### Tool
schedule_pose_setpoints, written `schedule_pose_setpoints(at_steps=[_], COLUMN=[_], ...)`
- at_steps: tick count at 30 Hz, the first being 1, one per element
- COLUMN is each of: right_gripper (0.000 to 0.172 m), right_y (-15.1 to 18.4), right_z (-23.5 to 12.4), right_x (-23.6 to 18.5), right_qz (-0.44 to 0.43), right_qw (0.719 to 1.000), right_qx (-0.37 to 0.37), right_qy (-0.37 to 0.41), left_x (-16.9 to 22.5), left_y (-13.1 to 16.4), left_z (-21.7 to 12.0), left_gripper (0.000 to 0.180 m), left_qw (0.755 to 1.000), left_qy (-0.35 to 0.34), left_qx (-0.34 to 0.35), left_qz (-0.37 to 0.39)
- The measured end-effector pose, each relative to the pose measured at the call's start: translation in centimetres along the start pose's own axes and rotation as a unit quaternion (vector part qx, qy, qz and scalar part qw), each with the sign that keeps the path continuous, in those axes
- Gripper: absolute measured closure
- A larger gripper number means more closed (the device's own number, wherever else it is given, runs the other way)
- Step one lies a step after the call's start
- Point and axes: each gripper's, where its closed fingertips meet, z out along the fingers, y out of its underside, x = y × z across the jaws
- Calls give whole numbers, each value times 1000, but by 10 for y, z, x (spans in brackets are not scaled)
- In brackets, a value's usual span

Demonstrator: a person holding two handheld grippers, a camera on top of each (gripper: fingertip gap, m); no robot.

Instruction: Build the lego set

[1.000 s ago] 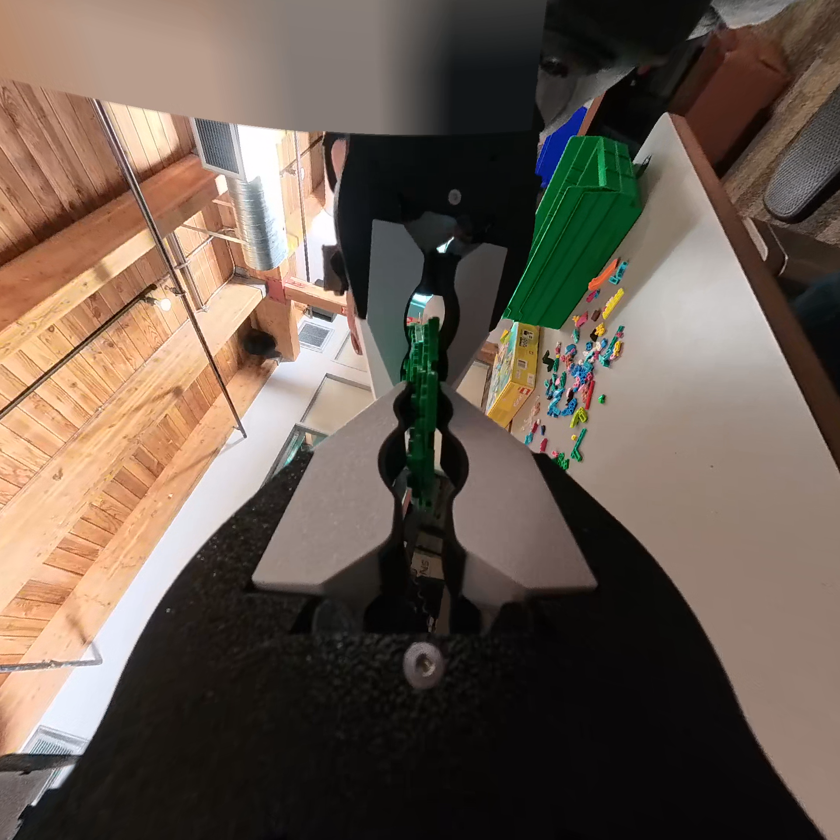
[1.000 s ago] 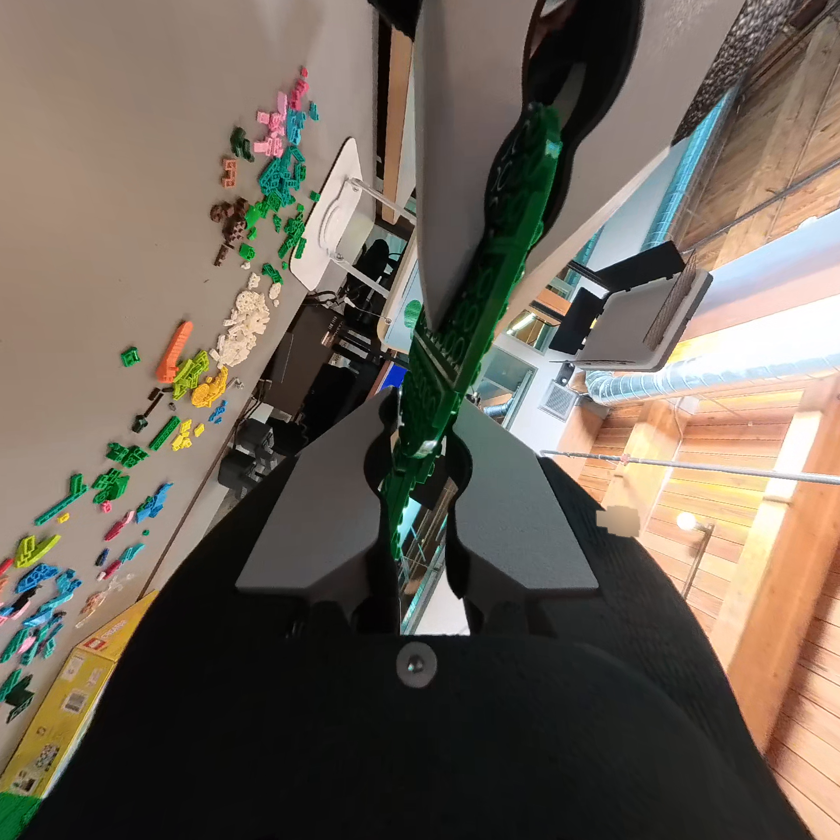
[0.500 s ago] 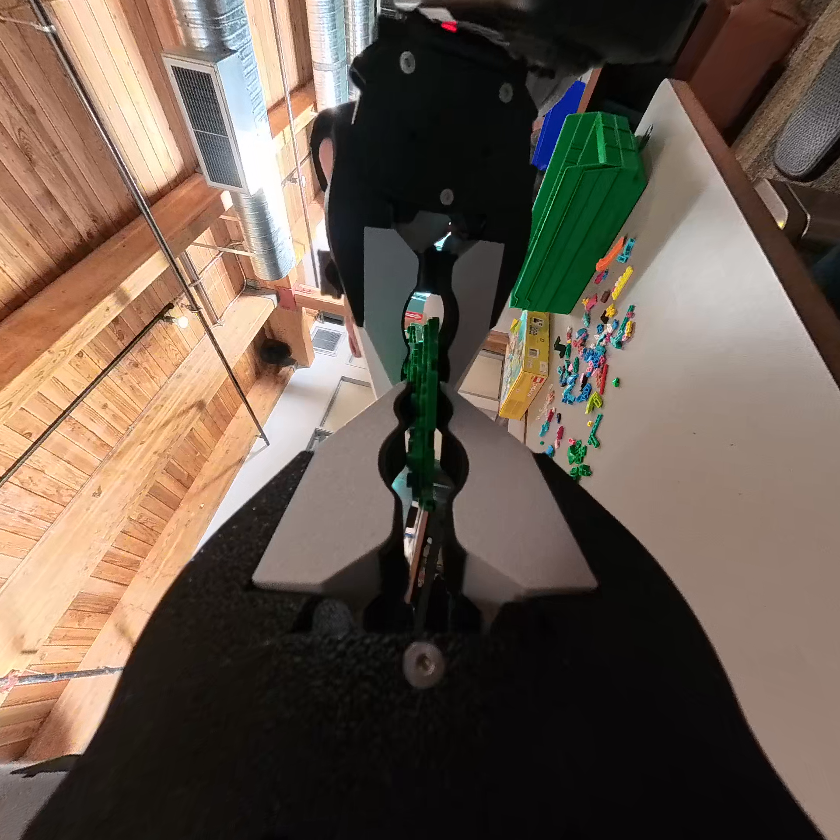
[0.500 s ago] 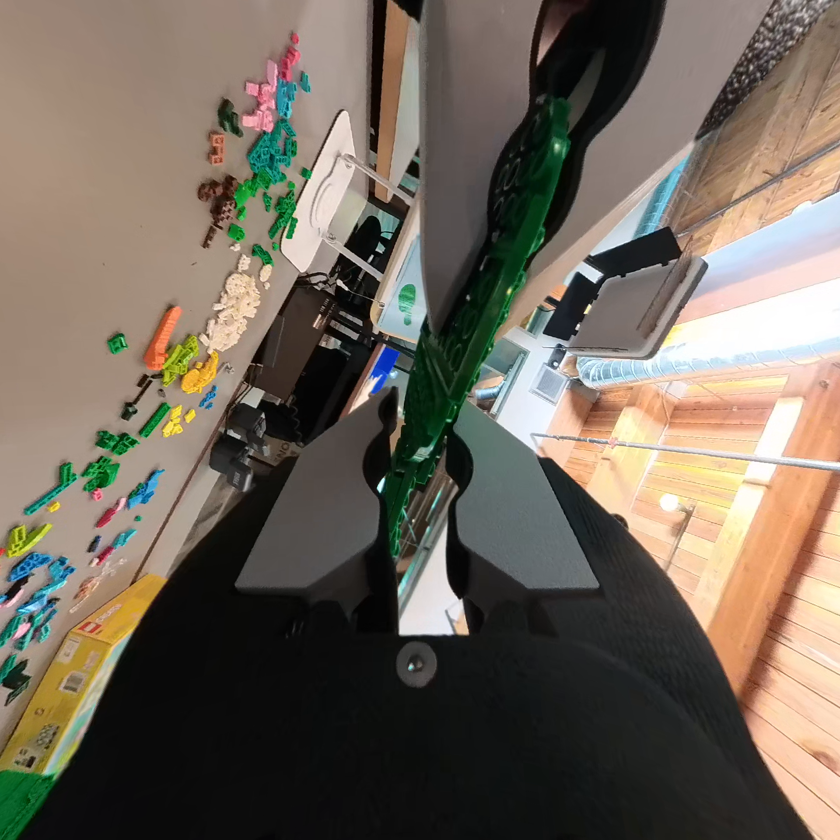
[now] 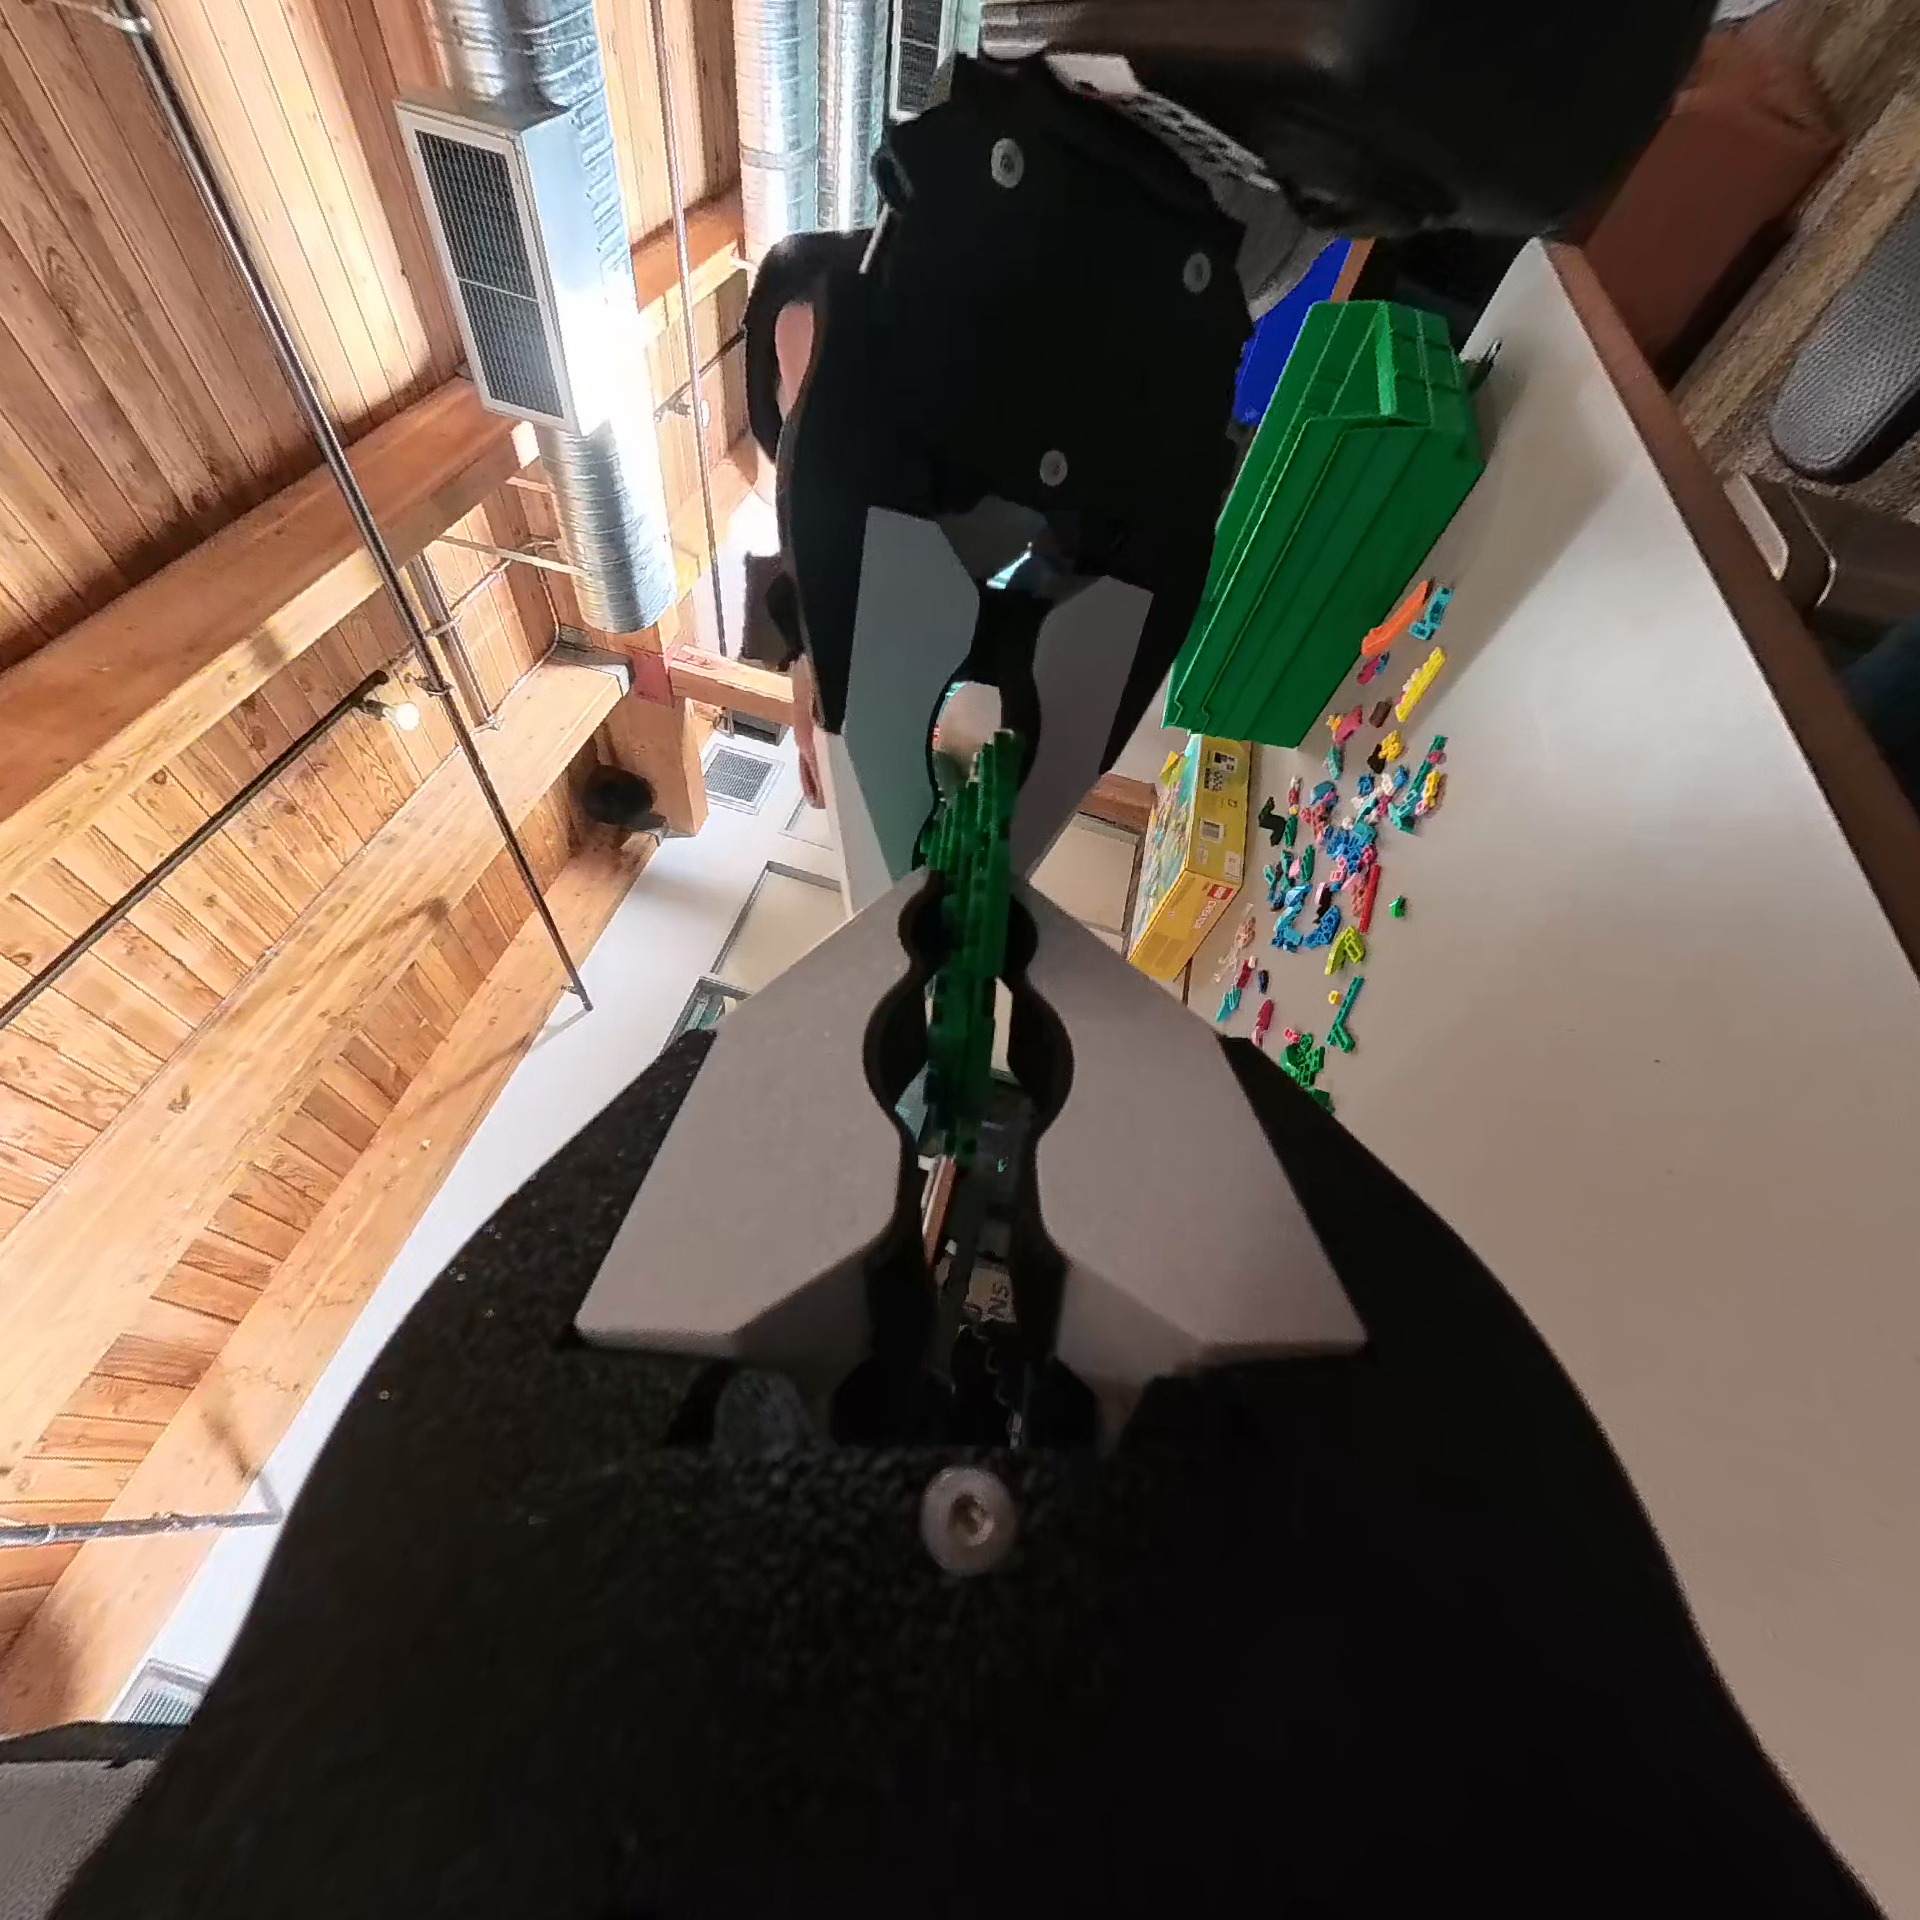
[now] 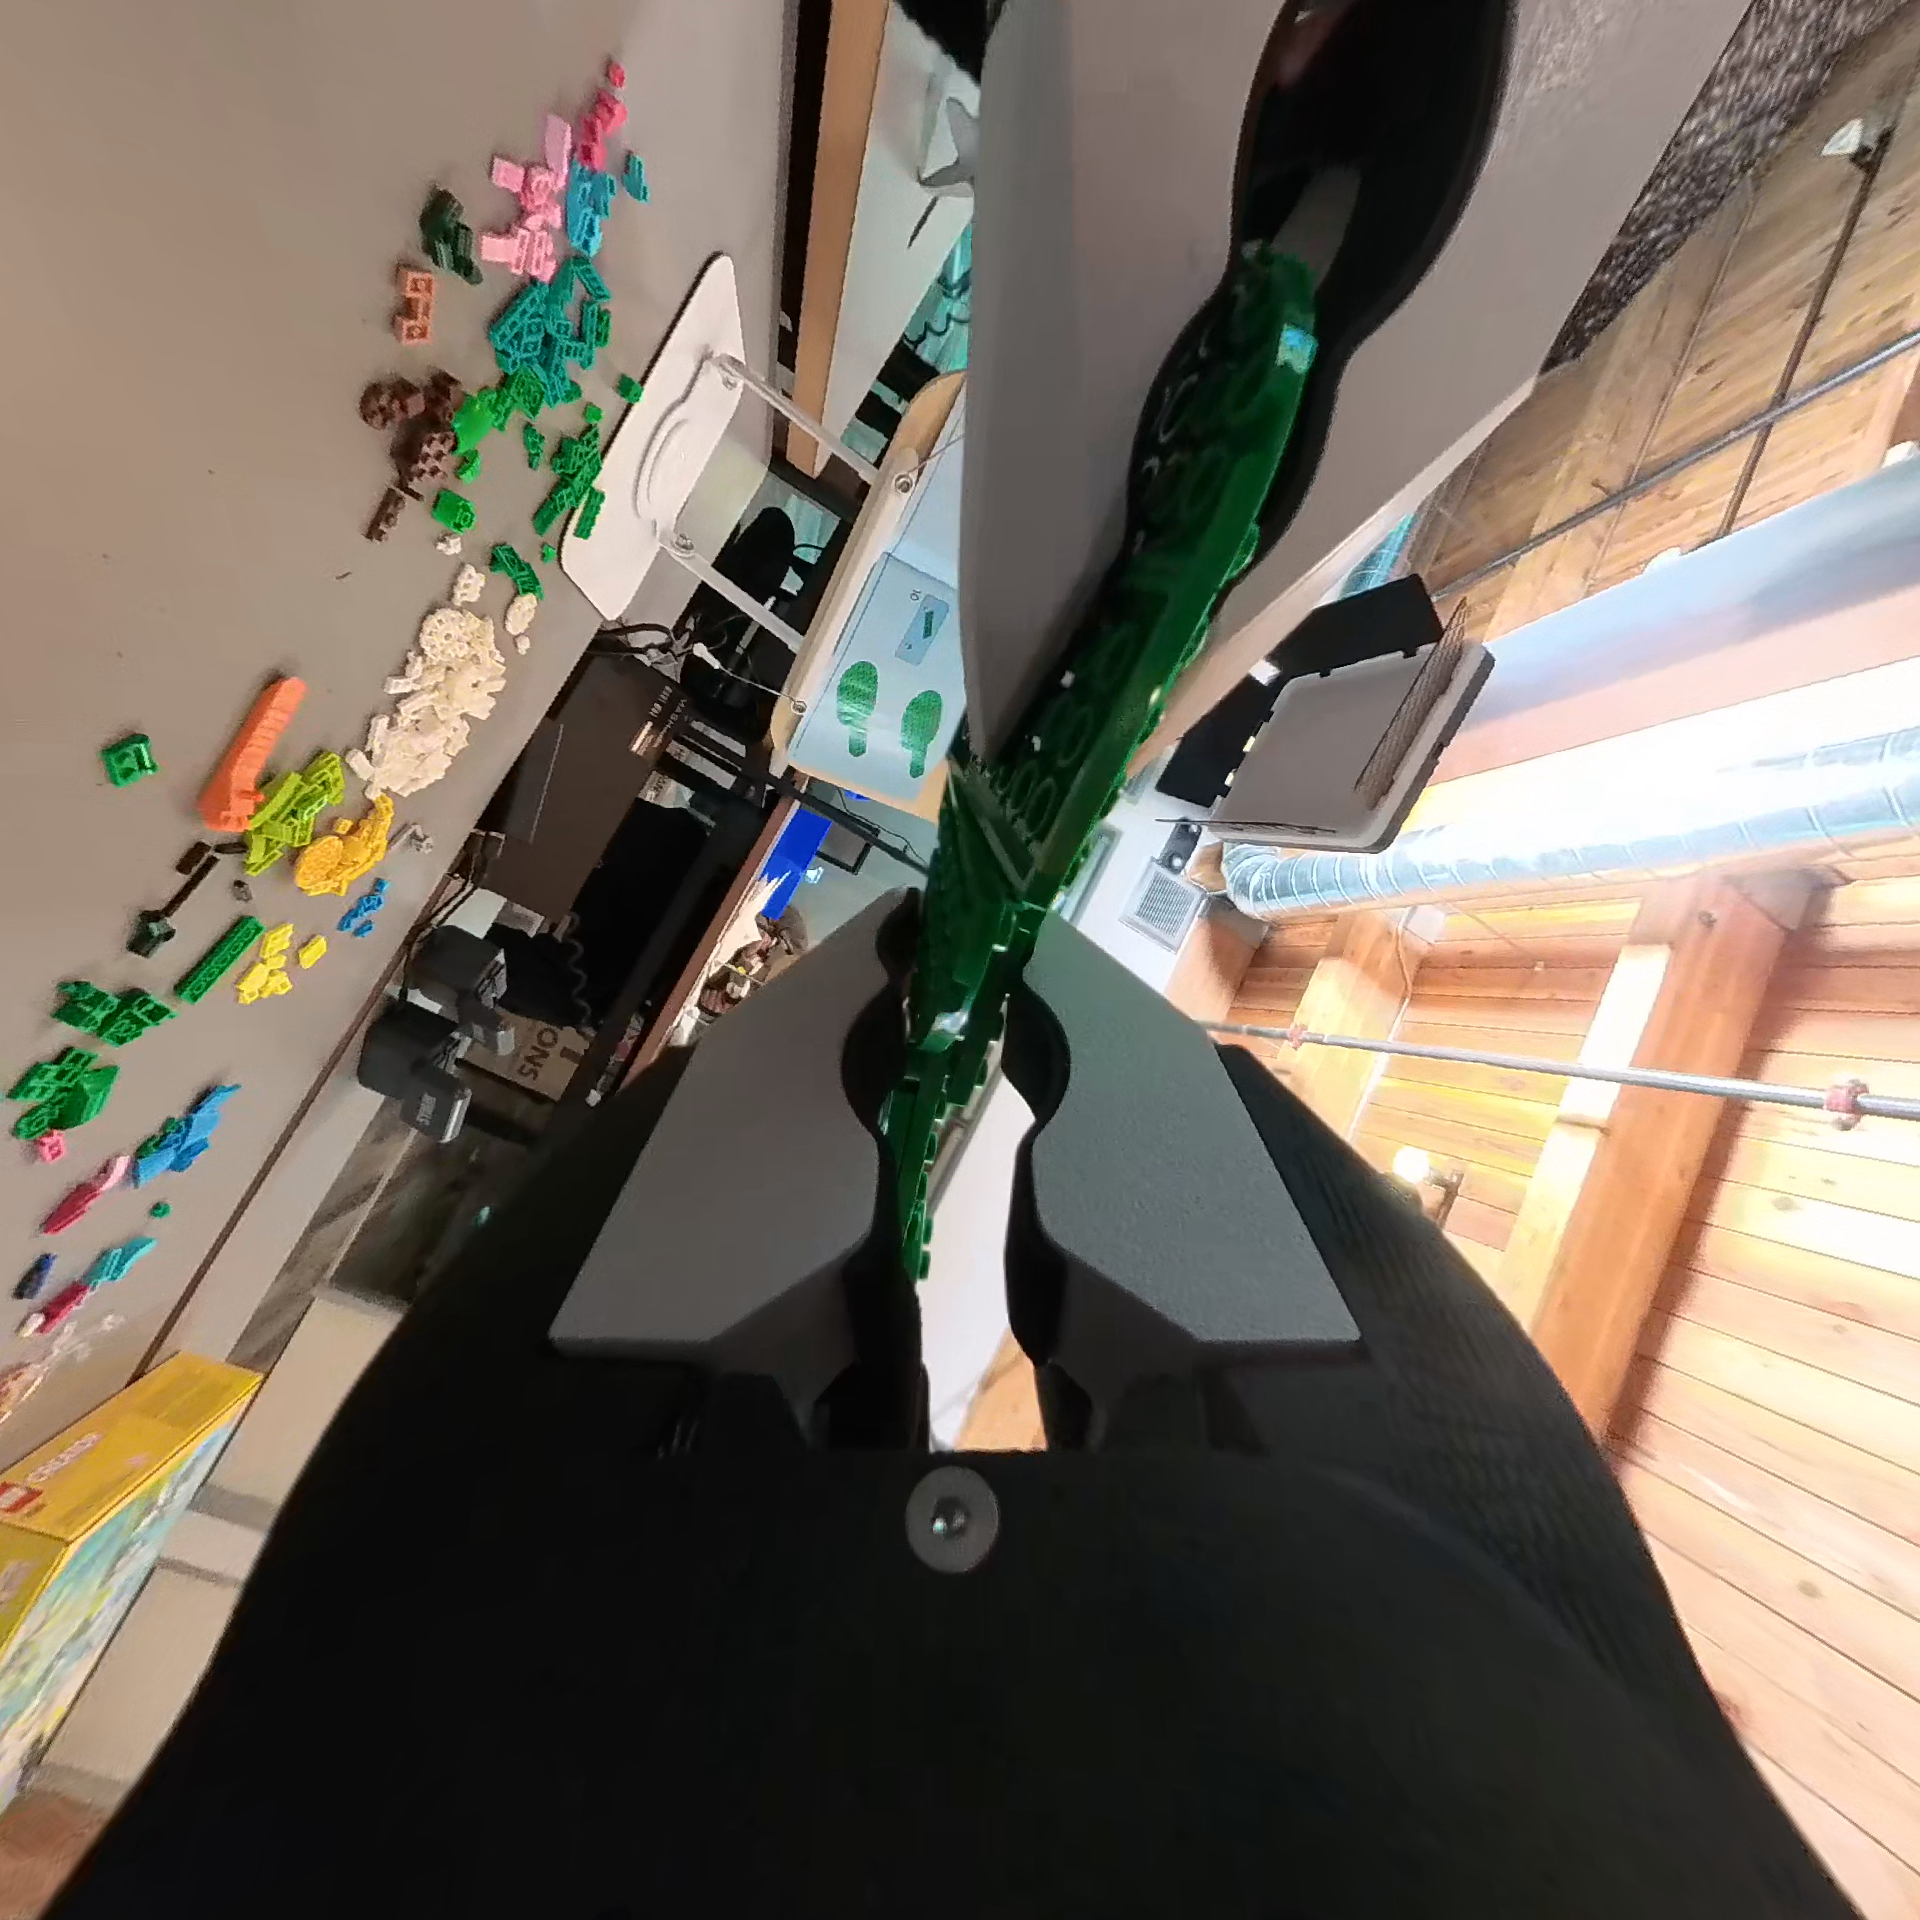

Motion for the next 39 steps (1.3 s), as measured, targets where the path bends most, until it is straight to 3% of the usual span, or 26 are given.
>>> schedule_pose_setpoints(at_steps=[6,17,28,32,39], right_gripper=[161,158,164,164,165], right_y=[1,-5,-2,-7,-13], right_z=[1,-5,-1,-2,-5], right_x=[-7,-18,-16,-21,-36], right_qz=[28,156,188,189,263], right_qw=[999,979,973,969,932], right_qx=[-3,30,1,-2,7], right_qy=[-32,-125,-136,-159,-247], left_x=[3,1,1,6,13], left_y=[2,3,4,6,7], left_z=[2,1,6,9,12], left_gripper=[176,176,170,171,174], left_qw=[1000,989,988,994,999], left_qy=[2,28,12,8,13], left_qx=[-1,51,47,25,-3], left_qz=[-3,-134,-145,-111,-43])
